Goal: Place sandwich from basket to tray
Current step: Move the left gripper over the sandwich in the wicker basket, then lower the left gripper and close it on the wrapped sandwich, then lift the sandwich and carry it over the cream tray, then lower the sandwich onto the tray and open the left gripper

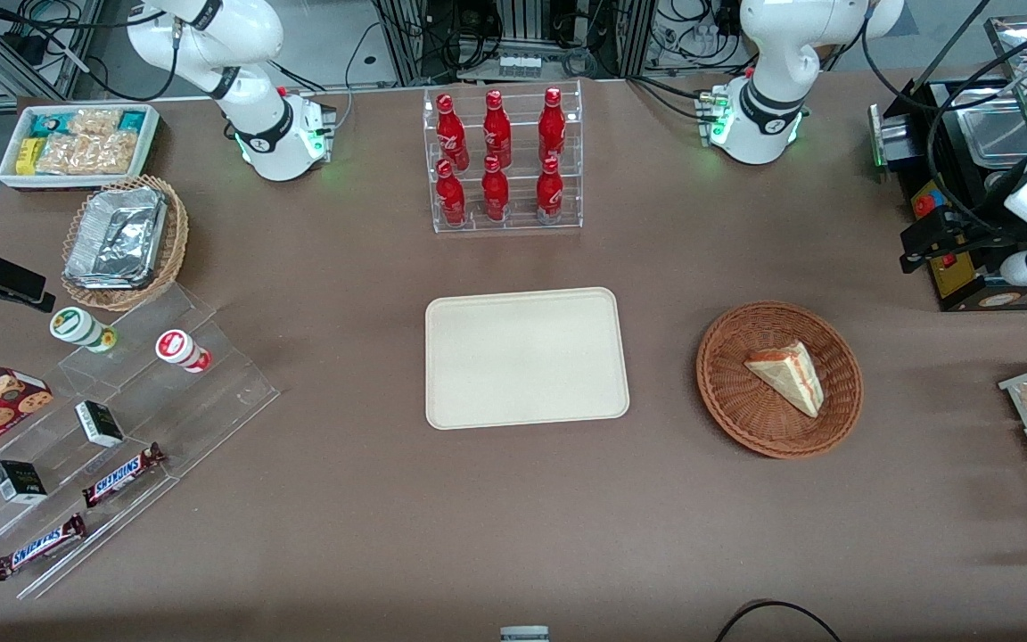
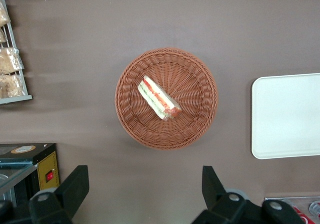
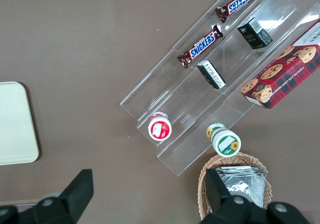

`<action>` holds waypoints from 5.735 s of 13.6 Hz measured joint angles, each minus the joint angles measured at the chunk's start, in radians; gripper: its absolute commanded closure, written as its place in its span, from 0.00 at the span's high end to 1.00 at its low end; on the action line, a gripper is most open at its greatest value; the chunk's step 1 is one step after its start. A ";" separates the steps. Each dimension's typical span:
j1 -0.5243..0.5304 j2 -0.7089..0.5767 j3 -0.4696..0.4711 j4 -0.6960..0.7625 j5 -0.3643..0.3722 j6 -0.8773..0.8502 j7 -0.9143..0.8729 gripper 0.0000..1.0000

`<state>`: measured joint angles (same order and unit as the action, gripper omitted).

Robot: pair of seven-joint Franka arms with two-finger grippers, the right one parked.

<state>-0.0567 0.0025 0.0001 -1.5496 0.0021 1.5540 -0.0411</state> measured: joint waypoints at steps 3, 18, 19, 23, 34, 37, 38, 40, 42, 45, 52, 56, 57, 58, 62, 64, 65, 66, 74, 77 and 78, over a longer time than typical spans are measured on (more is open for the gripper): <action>0.000 -0.002 0.000 0.003 0.000 -0.014 0.007 1.00; 0.001 0.061 0.002 -0.628 0.001 0.835 -0.480 1.00; 0.000 0.068 0.000 -0.662 0.001 0.874 -0.539 1.00; -0.003 0.117 -0.007 -0.699 0.001 0.905 -0.660 1.00; -0.004 0.288 -0.021 -0.707 0.001 1.073 -0.741 0.00; -0.010 0.301 -0.023 -0.705 0.001 1.082 -0.751 0.00; -0.011 0.298 -0.023 -0.701 0.001 1.080 -0.752 0.00; -0.016 0.287 -0.023 -0.682 0.001 1.046 -0.752 0.00; -0.024 0.251 -0.023 -0.624 0.021 0.907 -0.752 0.00; -0.034 0.171 -0.029 -0.448 0.082 0.578 -0.750 0.00; -0.280 0.187 -0.081 -0.142 0.083 0.329 -0.757 0.00; -0.449 0.288 -0.086 -0.095 0.081 0.358 -0.767 0.00; -0.483 0.320 -0.087 -0.078 0.077 0.374 -0.767 0.00; -0.516 0.350 -0.088 -0.061 0.073 0.394 -0.767 0.00; -0.610 0.441 -0.088 -0.036 0.072 0.516 -0.763 0.00; -0.635 0.492 -0.088 -0.036 0.072 0.590 -0.750 0.00; -0.640 0.521 -0.088 -0.035 0.072 0.619 -0.739 0.00; -0.643 0.547 -0.089 -0.034 0.072 0.638 -0.730 0.00; -0.682 0.746 -0.094 0.068 0.073 0.711 -0.716 0.00; -0.694 0.776 -0.094 0.081 0.073 0.711 -0.741 0.00; -0.694 0.778 -0.094 0.081 0.073 0.711 -0.747 0.00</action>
<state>-0.7508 0.7803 -0.0936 -1.4682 0.0750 2.2645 -0.7882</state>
